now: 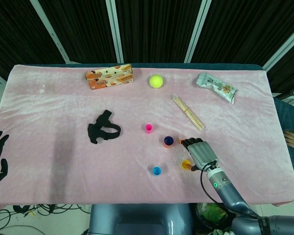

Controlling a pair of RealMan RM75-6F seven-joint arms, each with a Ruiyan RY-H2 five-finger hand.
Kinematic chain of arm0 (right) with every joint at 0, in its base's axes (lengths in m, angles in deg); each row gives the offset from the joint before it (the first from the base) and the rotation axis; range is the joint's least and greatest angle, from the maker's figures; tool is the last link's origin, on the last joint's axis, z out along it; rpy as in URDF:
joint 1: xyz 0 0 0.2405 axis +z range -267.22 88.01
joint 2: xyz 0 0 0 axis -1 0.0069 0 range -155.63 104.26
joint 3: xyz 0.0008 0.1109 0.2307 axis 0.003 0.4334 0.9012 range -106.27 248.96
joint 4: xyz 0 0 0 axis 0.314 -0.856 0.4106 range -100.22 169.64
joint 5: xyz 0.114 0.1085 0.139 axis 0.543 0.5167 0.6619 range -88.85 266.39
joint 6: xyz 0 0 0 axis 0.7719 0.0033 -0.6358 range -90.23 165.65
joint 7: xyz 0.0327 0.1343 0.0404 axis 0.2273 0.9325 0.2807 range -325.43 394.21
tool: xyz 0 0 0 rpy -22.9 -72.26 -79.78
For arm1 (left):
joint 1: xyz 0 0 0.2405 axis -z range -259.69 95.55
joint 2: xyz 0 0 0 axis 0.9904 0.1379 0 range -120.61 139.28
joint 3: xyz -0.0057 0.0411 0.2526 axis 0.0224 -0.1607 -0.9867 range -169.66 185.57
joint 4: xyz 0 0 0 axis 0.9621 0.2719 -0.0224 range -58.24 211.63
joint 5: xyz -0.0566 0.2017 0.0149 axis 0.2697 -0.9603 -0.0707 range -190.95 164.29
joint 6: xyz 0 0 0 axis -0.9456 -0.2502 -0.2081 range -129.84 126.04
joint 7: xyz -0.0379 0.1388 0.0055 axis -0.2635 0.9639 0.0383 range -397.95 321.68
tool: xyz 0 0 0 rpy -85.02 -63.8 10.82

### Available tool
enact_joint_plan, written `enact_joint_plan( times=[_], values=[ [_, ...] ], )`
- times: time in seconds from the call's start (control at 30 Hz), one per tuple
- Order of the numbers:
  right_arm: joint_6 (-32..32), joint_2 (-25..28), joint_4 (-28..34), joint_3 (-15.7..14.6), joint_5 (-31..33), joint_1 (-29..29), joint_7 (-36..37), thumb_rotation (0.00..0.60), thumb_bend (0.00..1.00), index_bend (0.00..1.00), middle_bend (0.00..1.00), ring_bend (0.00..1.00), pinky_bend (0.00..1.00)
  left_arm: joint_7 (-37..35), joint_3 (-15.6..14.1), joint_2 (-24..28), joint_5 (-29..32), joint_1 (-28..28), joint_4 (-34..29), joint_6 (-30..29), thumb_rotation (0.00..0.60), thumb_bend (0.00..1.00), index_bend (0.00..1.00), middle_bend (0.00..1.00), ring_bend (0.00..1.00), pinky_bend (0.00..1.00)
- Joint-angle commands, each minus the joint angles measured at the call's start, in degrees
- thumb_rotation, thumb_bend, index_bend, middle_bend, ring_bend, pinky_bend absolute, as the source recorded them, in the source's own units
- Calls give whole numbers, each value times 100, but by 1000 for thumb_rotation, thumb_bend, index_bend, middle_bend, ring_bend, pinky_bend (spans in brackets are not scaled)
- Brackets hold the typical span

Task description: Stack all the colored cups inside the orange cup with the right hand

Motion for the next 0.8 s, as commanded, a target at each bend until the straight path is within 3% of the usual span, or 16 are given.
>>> enact_joint_plan(
  times=[0.03,0.3,0.8],
  values=[
    [14,-75,-24,-84,-93,-93,35,600,162,222,237,172,212,2,4,-1,6,-3,-1,-5,600,703,69,12,0,31],
    [-50,-239,-258,-196,-185,-277,101,600,162,261,281,173,212,9,5,-6,22,4,16,19,600,703,69,12,0,31],
    [-162,-533,-721,-140,-518,-467,333,600,217,434,461,240,211,33,8,-11,36,-4,15,10,600,703,70,12,0,31]
  ],
)
